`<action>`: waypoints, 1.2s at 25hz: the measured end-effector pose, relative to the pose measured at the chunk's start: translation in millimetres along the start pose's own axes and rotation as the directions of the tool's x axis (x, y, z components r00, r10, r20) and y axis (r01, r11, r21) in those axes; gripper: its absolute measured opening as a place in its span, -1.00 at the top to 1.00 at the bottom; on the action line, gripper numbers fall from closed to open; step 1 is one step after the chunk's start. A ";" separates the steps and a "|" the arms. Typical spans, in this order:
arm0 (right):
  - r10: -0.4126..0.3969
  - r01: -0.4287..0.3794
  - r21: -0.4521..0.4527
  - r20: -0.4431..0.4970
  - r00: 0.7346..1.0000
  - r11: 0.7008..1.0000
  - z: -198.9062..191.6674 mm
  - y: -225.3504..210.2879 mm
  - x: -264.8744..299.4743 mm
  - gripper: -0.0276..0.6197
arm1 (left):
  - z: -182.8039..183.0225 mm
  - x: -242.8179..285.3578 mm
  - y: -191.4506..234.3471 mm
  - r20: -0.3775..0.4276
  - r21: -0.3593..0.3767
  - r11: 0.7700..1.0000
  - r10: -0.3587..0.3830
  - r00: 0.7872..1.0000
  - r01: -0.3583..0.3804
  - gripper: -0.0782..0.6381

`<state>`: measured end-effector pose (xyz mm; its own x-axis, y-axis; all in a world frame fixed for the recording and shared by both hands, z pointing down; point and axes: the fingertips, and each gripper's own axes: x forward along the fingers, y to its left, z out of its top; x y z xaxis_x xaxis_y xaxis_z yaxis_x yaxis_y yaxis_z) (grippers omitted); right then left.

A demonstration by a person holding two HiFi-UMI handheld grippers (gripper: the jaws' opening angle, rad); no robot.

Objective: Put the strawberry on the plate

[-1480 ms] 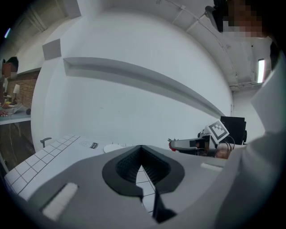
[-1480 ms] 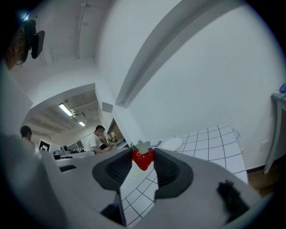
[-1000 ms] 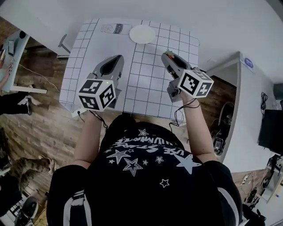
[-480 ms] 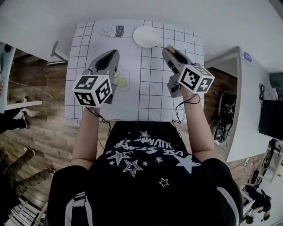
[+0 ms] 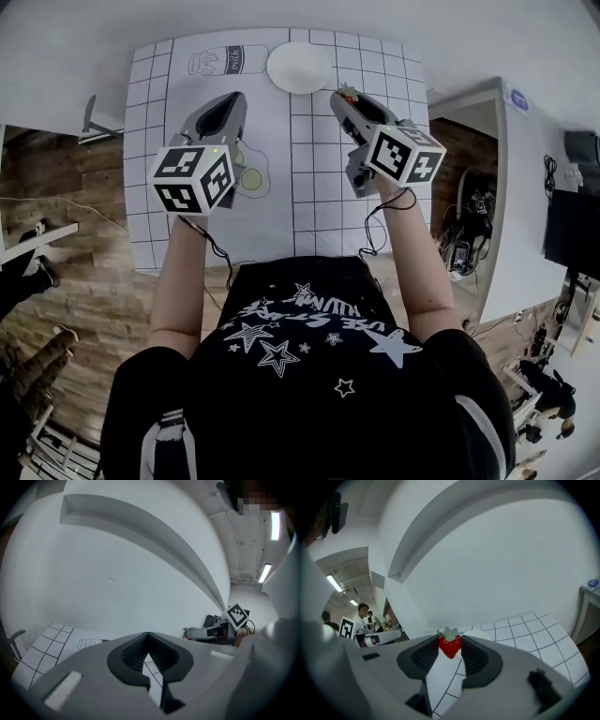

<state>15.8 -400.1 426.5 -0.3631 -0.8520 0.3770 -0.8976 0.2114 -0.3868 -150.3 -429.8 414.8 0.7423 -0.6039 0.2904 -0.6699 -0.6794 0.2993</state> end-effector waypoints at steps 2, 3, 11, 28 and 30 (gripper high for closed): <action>0.008 -0.008 0.003 -0.001 1.000 1.000 2.1 -4.9 9.9 0.43 | 0.3 11.0 0.1 -0.007 0.009 1.000 0.000 1.000 0.000 0.77; 0.014 -0.014 0.005 -0.001 1.000 1.000 3.1 -6.9 15.0 0.43 | 0.6 15.7 0.7 -0.011 0.012 1.000 0.002 1.000 -0.001 0.77; 0.066 -0.067 -0.021 -0.035 0.997 0.998 10.2 -19.2 59.3 0.43 | 5.3 52.7 11.7 -0.046 0.030 0.999 0.013 0.999 -0.012 0.77; 0.085 -0.089 -0.024 -0.141 0.986 0.996 -18.1 -56.9 138.6 0.43 | -26.8 122.2 32.6 -0.150 -0.002 1.000 0.027 0.988 -0.027 0.77; 0.097 -0.101 -0.022 -0.145 0.985 0.995 -19.5 -57.7 145.5 0.43 | -30.3 126.4 35.0 -0.157 -0.006 1.000 0.028 0.987 -0.029 0.77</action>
<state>9.9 -527.0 520.1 -0.4805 -0.7493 0.4558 -0.8616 0.3064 -0.4046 -80.4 -517.3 489.5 0.7113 -0.5502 0.4374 -0.6916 -0.6590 0.2958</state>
